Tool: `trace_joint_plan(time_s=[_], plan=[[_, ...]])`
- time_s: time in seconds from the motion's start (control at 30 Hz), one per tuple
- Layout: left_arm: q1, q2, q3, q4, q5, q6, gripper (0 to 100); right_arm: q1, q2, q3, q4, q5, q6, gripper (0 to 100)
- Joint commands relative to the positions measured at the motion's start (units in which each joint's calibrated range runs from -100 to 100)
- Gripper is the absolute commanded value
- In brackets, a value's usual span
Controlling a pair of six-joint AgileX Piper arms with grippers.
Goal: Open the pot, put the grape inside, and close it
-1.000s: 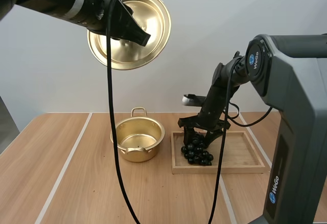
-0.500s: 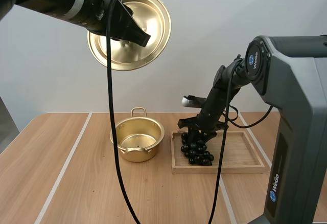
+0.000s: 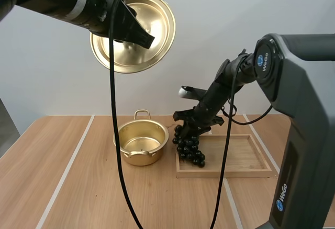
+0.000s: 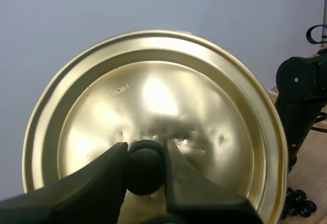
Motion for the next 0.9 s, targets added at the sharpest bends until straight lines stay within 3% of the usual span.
trace_joint_plan(time_s=[0.0, 0.37, 0.6, 0.87], plan=[[-0.19, -0.3, -0.5, -1.2, -1.5, -0.7, 0, 0.0, -3.4, 0.1, 0.8, -0.1, -1.0, 0], [-0.19, -0.7, -0.5, -1.2, -2.5, -0.7, 0, 0.0, -12.7, -1.1, -0.5, -0.6, -1.0, 0], [-0.19, -5.1, -0.5, -2.6, -11.9, -0.7, 0, 0.0, -16.9, -7.9, -0.3, 1.0, -0.3, 0], [-0.02, -10.5, -0.7, -6.8, -20.3, -0.7, 0, 1.8, -17.1, -11.1, 4.7, 2.5, -1.4, 0]])
